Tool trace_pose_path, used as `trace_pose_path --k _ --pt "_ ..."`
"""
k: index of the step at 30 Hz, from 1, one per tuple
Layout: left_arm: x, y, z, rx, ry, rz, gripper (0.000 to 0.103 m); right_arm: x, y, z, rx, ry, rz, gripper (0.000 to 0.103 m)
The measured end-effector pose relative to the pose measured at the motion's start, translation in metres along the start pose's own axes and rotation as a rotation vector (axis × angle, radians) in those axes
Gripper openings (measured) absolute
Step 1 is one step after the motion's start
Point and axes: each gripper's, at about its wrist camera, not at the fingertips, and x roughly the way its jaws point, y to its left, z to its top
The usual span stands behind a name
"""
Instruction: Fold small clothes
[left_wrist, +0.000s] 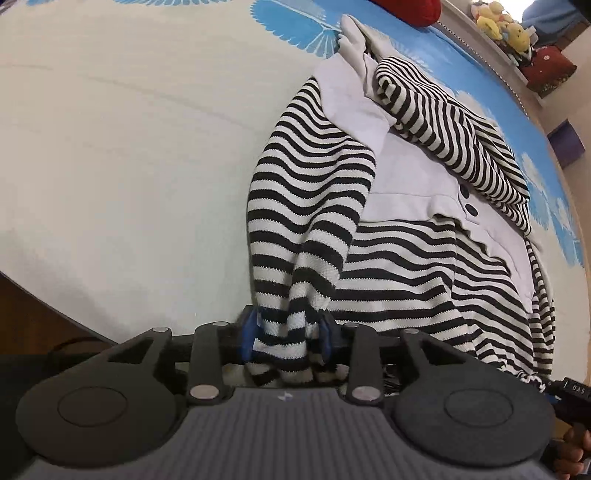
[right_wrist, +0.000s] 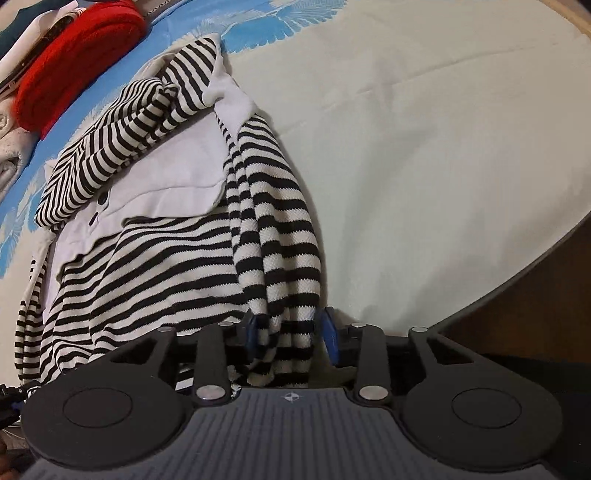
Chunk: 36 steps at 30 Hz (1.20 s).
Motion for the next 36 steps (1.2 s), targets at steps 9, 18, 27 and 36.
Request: trace_pose_path --k 9,18,27,36 --pt "-0.002 0.002 -0.001 -0.038 0.008 -0.035 0.043 -0.001 0.002 -0.002 -0.026 0.001 -0.008 0.038" --pt "-0.025 0.022 0.006 -0.208 -0.080 -0.138 0.051 -0.014 -0.005 0.001 0.035 -0.040 0.018 0.048" --pt "-0.002 0.017 0.002 -0.147 0.009 -0.048 0.051 -0.001 -0.003 -0.003 0.013 0.008 -0.006 0.048" --pt "0.000 0.000 -0.005 -0.010 -0.006 -0.052 0.011 -0.003 0.007 -0.008 -0.061 -0.009 0.023 0.013"
